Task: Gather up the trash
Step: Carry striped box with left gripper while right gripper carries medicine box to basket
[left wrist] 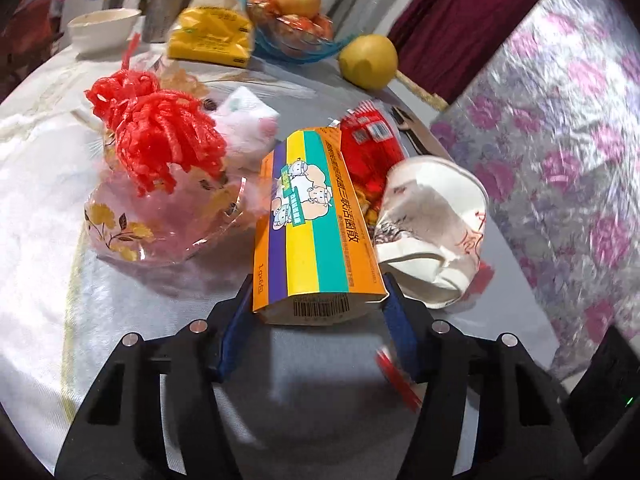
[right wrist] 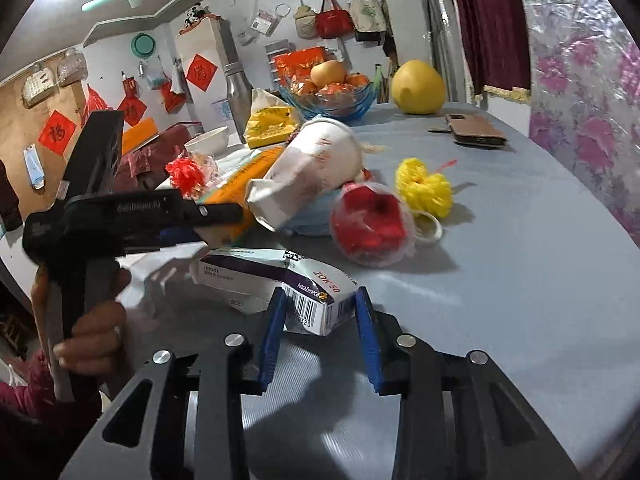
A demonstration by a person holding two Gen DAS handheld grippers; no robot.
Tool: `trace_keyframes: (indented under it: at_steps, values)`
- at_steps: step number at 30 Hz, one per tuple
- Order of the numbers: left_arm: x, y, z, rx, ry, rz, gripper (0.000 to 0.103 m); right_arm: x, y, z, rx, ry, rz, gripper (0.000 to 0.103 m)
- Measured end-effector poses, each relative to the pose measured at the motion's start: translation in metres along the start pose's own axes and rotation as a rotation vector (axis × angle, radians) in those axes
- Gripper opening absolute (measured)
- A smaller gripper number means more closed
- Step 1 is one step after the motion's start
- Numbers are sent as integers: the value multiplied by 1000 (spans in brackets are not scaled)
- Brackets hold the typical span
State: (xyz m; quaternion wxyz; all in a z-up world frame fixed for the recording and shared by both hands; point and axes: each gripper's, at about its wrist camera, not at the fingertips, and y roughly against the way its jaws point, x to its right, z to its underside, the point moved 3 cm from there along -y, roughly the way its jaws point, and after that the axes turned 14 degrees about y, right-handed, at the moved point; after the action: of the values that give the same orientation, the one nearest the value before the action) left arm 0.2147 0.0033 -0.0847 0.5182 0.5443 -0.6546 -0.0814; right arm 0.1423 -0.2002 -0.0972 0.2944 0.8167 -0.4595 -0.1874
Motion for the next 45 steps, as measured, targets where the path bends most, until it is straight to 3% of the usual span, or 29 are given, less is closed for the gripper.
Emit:
trace_keyframes:
  at_steps: [11,16,20,26,30,37,45]
  values:
    - [29,38,4,84,-93,58,59,16,40,6,88,-79,-16,35]
    - [36,37,12,126,-128,-14,60,24,47,17,84,-97,-1,35]
    - [40,43,16,138,-139,9,59,34,61,22,112,-130,5,35]
    - [77,74,25,202,-219,65,59,48,97,24,190,-166,44,35]
    - [112,77,42,166,-288,126,59,63,125,33,228,-188,112,35]
    - [182,59,99,41,-436,222,59,97,185,76,256,-264,270,35]
    - [238,39,174,-84,-581,282,59,131,243,140,188,-318,459,35]
